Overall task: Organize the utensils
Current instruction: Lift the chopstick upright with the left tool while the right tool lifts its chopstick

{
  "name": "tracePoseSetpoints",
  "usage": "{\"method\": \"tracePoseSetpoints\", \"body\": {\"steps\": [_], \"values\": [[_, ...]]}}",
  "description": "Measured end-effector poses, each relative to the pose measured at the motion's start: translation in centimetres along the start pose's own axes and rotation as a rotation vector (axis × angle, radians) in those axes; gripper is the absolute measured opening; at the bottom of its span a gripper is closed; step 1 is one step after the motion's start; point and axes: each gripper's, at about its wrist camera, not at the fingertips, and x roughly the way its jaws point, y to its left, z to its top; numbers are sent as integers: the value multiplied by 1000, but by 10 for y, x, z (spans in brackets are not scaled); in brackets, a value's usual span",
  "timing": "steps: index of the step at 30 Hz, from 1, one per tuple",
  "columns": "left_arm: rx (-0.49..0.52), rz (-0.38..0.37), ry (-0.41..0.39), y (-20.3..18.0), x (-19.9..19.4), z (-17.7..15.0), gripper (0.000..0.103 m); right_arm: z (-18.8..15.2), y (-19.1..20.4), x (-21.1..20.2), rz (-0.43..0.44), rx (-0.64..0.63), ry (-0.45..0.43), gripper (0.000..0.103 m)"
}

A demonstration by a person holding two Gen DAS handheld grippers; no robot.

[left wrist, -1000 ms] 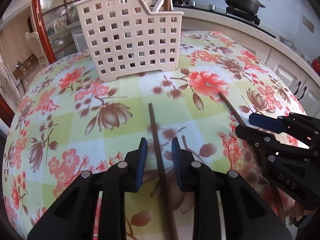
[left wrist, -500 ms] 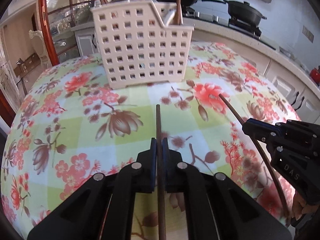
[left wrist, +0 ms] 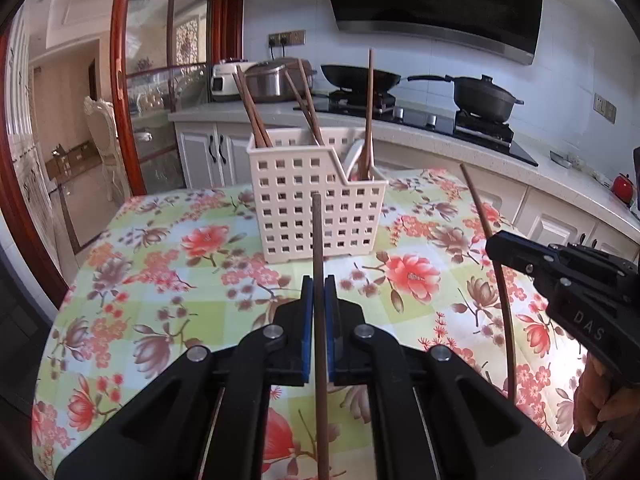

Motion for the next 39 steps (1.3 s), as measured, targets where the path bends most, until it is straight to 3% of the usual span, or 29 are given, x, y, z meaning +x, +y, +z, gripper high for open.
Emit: {"method": "tracePoseSetpoints", "body": {"steps": [18,39], "values": [[7,43,-141,5,-62,2,5,8,28,-41,44,-62,-135,6],[-8,72,-198,12,-81,7,5,2,39,-54,79,-78,-242,6]]}}
